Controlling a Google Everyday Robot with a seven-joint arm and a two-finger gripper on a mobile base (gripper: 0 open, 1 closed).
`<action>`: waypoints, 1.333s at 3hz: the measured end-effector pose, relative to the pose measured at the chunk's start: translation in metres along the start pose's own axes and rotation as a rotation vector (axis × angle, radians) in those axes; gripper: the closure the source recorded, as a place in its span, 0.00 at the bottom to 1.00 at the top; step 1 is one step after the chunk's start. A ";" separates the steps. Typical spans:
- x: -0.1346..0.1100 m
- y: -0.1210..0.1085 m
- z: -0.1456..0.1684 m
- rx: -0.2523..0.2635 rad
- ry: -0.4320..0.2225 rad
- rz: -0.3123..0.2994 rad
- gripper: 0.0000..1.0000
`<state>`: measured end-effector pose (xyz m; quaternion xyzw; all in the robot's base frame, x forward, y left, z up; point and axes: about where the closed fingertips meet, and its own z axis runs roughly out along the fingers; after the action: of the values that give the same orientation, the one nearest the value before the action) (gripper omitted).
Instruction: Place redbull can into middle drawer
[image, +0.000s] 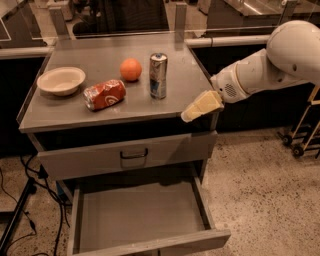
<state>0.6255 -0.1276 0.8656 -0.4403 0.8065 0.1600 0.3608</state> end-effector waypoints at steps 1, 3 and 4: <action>0.000 -0.001 0.000 0.001 -0.002 0.001 0.00; -0.042 -0.012 0.028 0.006 -0.196 0.059 0.00; -0.072 -0.020 0.049 -0.021 -0.289 0.054 0.00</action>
Offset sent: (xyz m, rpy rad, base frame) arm 0.0176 0.0123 0.0035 0.2078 -0.0538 -0.1091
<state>0.6891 -0.0677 0.8855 -0.3947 0.7559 0.2398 0.4641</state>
